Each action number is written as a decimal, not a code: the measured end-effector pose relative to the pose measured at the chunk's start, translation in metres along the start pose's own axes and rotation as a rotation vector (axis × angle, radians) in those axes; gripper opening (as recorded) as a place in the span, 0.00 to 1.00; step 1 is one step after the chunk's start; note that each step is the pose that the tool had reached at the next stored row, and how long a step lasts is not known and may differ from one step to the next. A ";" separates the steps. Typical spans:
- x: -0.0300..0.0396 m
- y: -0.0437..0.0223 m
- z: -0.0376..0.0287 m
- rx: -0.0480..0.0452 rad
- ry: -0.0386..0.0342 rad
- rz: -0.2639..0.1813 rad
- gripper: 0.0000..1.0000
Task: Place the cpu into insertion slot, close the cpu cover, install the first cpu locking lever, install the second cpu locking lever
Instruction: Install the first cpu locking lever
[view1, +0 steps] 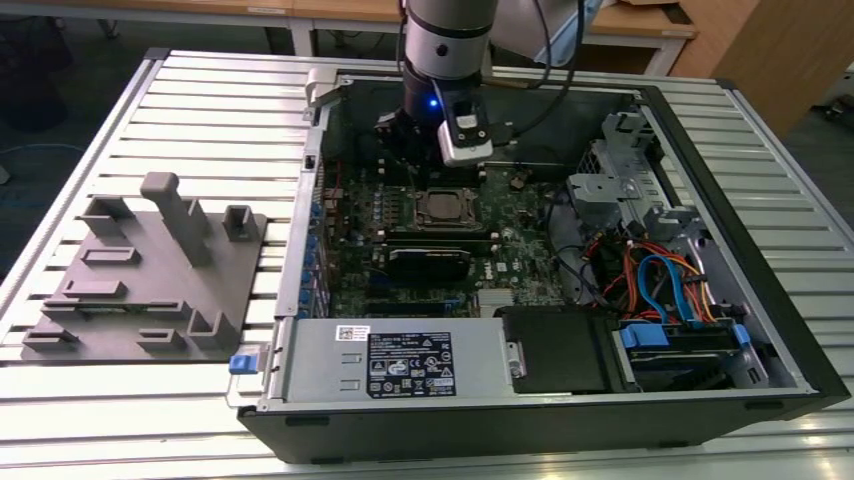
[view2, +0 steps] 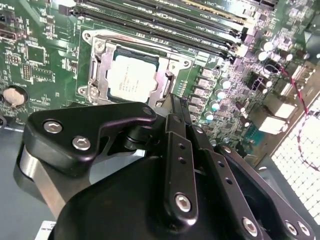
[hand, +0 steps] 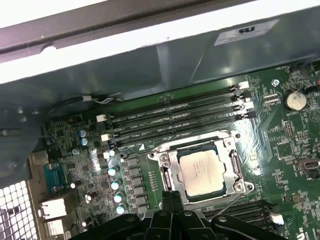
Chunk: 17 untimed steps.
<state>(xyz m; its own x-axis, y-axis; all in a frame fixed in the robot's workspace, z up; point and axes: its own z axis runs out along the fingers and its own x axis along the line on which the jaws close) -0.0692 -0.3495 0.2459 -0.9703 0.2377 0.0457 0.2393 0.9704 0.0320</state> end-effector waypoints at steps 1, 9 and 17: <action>0.0000 0.0000 0.0001 -0.0003 -0.0016 -0.005 0.10; 0.0135 -0.0029 0.0006 -0.0030 -0.0138 -0.010 0.10; 0.0184 -0.0039 0.0008 -0.0061 -0.0149 -0.055 0.10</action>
<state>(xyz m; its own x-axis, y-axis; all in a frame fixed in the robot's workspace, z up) -0.0880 -0.3489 0.2458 -0.9825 0.1842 0.0288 0.1853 0.9819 0.0401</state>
